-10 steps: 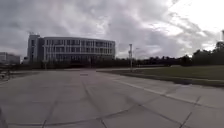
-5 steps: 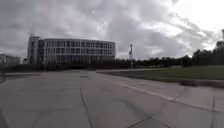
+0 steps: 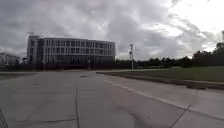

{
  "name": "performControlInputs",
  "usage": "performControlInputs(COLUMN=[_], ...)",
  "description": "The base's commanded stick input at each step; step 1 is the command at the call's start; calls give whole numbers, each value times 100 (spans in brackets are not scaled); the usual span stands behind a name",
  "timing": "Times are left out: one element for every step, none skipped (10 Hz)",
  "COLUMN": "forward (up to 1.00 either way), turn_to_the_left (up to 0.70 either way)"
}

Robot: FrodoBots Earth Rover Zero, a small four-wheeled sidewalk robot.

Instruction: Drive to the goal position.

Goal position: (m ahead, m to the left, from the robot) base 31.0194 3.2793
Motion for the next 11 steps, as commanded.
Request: performControlInputs(forward=[70,70,70,70,70,70,70,70,70,70,70], turn_to_the_left=[0,0,0,0,0,0,0,0,0,0,0])
